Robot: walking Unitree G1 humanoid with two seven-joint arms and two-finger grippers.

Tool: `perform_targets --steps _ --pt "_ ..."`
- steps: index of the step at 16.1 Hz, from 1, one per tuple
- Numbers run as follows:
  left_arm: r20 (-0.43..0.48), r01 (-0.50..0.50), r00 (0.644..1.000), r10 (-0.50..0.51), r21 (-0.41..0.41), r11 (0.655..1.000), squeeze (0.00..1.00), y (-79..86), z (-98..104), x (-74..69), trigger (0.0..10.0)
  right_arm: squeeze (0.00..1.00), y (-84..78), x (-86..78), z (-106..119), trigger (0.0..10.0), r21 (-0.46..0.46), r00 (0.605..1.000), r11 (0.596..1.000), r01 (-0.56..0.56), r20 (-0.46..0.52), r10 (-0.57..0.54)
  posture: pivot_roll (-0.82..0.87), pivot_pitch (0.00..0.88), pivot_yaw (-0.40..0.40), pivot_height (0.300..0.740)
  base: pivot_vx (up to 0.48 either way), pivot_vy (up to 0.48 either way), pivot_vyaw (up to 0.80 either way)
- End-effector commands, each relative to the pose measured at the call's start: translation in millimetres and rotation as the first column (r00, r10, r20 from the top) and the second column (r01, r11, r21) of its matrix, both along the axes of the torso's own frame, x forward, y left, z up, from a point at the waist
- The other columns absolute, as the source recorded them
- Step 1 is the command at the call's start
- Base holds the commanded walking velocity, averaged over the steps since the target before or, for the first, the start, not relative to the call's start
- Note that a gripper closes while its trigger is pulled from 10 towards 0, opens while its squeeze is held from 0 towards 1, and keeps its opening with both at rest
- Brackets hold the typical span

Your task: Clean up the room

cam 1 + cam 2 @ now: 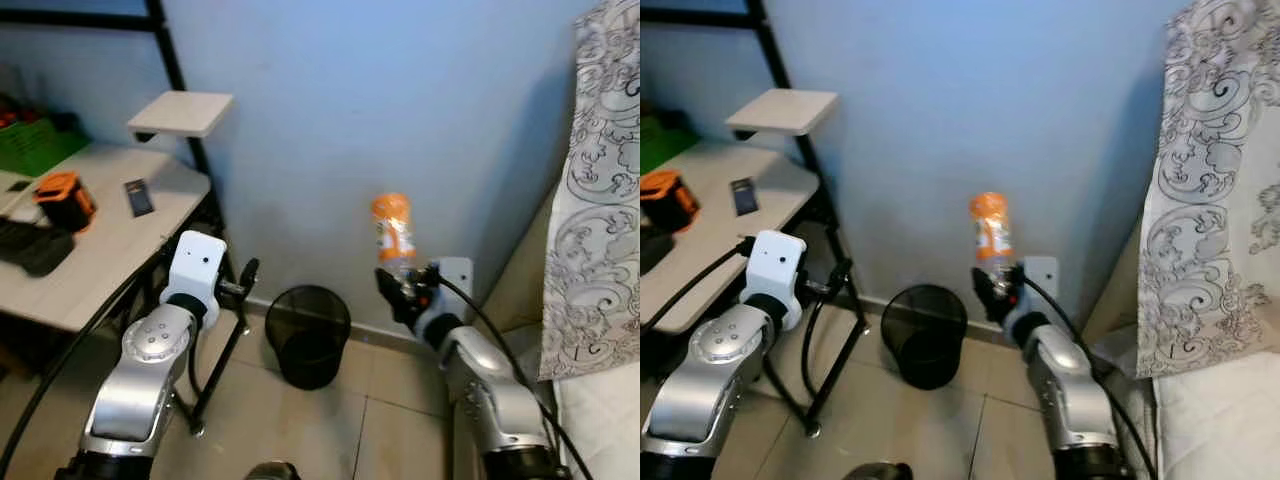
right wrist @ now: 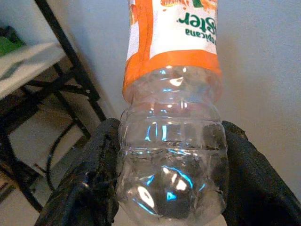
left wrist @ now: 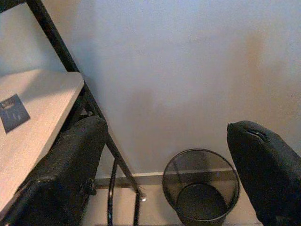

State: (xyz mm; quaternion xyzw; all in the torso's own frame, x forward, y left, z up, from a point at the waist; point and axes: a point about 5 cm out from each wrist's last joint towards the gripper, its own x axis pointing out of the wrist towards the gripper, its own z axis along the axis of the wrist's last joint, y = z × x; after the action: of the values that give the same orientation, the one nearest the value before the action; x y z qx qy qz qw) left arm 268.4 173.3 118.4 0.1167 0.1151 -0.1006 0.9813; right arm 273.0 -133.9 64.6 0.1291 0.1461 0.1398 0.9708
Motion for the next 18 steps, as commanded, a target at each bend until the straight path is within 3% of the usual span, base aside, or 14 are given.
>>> perform_targets --steps 1,10,14,18 --pt "0.015 -0.014 1.000 0.014 0.003 1.000 0.00 3.2 2.6 2.1 10.0 0.00 0.5 3.0 3.1 10.0 -0.003 1.000 1.000 0.005 0.006 -0.005 -0.02 0.000 0.008 0.740 0.000 0.000 0.00" --pt "0.021 -0.010 1.000 0.010 -0.001 1.000 0.00 4.8 3.4 4.0 10.0 0.00 -2.9 7.8 1.3 10.0 -0.082 1.000 0.996 0.027 0.016 -0.026 -0.01 0.000 0.005 0.740 0.292 0.000 0.00" --pt "0.022 -0.008 1.000 0.008 0.006 1.000 0.00 5.5 4.3 4.5 10.0 0.00 -6.4 8.8 -4.7 10.0 -0.118 0.998 0.991 0.060 -0.017 -0.063 -0.01 0.000 0.000 0.740 0.334 0.000 0.46" --pt "0.022 0.001 1.000 -0.001 0.008 1.000 0.00 4.6 4.3 4.1 10.0 0.00 -5.1 8.5 -6.2 10.0 -0.144 1.000 0.989 0.020 -0.018 -0.022 -0.01 0.000 0.001 0.740 0.335 0.000 0.00"
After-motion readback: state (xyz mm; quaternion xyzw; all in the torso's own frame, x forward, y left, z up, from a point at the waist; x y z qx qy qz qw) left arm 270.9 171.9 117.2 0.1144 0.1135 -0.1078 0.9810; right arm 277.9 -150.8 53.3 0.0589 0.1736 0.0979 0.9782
